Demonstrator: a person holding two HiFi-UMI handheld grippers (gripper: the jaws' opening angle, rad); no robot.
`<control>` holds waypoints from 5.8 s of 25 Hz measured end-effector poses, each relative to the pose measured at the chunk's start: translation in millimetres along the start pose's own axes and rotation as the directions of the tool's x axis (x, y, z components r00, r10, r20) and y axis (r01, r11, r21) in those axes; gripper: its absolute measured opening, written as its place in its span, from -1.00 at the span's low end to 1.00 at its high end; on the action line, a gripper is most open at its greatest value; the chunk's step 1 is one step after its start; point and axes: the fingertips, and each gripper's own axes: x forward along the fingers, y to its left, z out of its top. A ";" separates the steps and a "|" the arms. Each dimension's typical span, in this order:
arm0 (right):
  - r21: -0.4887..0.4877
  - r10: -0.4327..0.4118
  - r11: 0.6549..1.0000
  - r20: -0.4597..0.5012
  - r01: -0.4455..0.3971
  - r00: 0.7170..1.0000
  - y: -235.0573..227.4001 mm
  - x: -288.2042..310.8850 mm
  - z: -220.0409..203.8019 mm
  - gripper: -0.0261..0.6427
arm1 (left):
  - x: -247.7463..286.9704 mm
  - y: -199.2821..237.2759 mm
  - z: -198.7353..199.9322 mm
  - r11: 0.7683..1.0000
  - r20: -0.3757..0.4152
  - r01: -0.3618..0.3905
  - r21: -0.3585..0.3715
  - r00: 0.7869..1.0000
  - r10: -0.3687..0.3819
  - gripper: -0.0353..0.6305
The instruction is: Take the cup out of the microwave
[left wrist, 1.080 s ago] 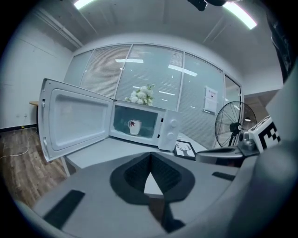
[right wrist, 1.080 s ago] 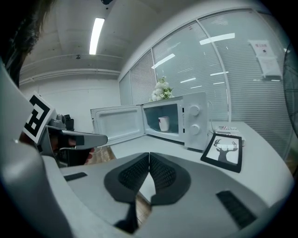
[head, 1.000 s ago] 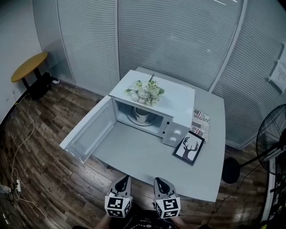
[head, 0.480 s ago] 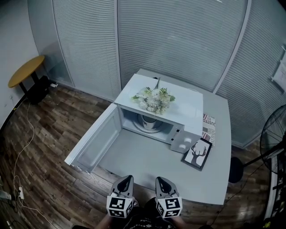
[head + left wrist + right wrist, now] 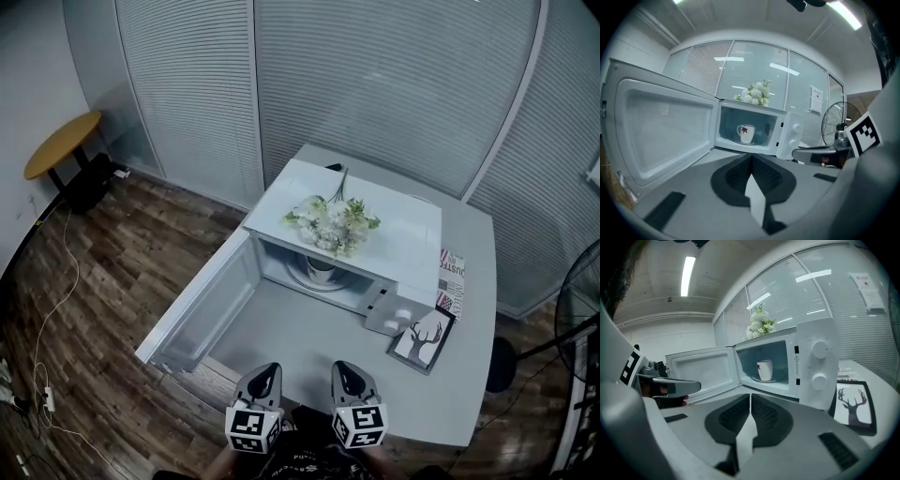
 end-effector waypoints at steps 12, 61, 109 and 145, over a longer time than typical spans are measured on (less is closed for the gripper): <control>0.003 0.100 0.995 0.016 -0.100 0.995 -13.9 55.6 36.5 -0.54 | 35.2 11.7 22.3 0.998 0.017 -0.059 -0.016 0.998 0.060 -0.88; -0.051 -0.067 0.997 -0.034 0.065 0.997 -58.1 225.7 81.6 0.33 | 79.6 23.6 20.1 0.994 -0.117 0.105 0.044 0.988 -0.099 -0.88; -0.121 -0.091 0.989 -0.085 0.080 0.992 -70.0 268.2 76.0 0.28 | 92.7 48.6 10.5 0.989 -0.191 0.141 0.045 0.973 -0.130 -0.88; -0.123 -0.050 0.991 -0.031 0.046 0.998 -52.2 220.6 67.7 0.28 | 83.8 48.0 7.2 0.993 -0.172 0.114 0.036 0.979 -0.106 -0.88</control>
